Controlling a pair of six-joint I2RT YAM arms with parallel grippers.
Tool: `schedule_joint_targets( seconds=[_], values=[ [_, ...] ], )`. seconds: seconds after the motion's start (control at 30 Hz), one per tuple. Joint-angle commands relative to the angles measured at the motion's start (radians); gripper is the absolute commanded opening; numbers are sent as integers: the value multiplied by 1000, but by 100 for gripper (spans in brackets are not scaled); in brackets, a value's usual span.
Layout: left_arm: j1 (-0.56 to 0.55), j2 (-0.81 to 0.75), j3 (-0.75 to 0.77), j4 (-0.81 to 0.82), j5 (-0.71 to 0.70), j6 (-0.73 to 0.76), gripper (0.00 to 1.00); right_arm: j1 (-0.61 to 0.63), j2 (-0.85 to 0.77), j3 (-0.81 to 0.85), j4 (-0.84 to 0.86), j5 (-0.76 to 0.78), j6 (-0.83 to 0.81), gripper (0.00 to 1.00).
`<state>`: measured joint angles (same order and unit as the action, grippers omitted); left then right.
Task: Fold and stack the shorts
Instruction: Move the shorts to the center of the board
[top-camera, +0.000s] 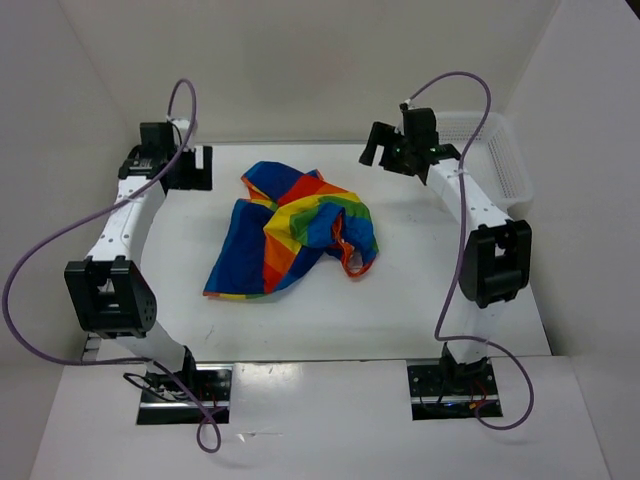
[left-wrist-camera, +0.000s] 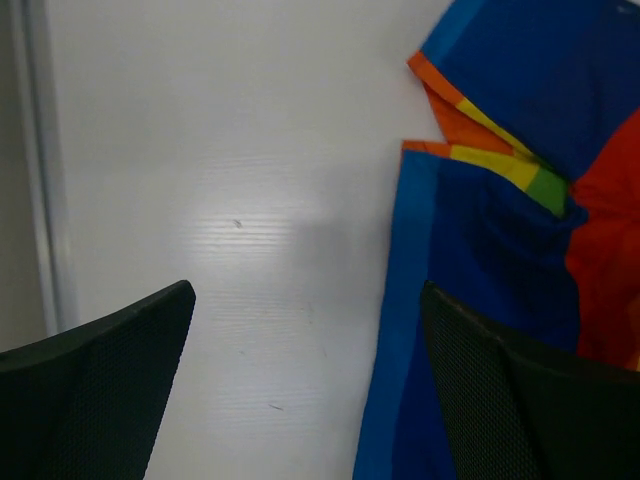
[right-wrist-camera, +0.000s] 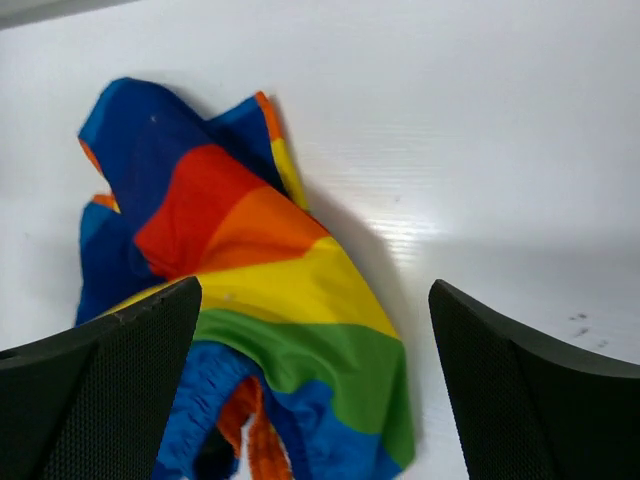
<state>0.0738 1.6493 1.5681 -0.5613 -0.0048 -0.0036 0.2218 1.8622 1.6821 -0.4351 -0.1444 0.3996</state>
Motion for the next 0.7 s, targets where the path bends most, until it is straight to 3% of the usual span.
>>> schedule_joint_targets(
  seconds=[0.0, 0.1, 0.2, 0.37, 0.67],
  values=[
    [-14, -86, -159, -69, 75, 4, 100, 8, -158, -85, -2, 40, -132, 100],
    [-14, -121, -313, -112, 112, 4, 100, 8, -239, -249, -33, -9, -209, 91],
    [-14, -141, -374, -153, 141, 4, 100, 71, -325, -405, -33, 14, -310, 86],
    [-14, -141, -442, -213, 195, 4, 100, 82, -360, -591, -56, 74, -343, 89],
    [-14, -141, -517, -224, 210, 4, 100, 210, -313, -618, -54, 52, -354, 90]
  ],
)
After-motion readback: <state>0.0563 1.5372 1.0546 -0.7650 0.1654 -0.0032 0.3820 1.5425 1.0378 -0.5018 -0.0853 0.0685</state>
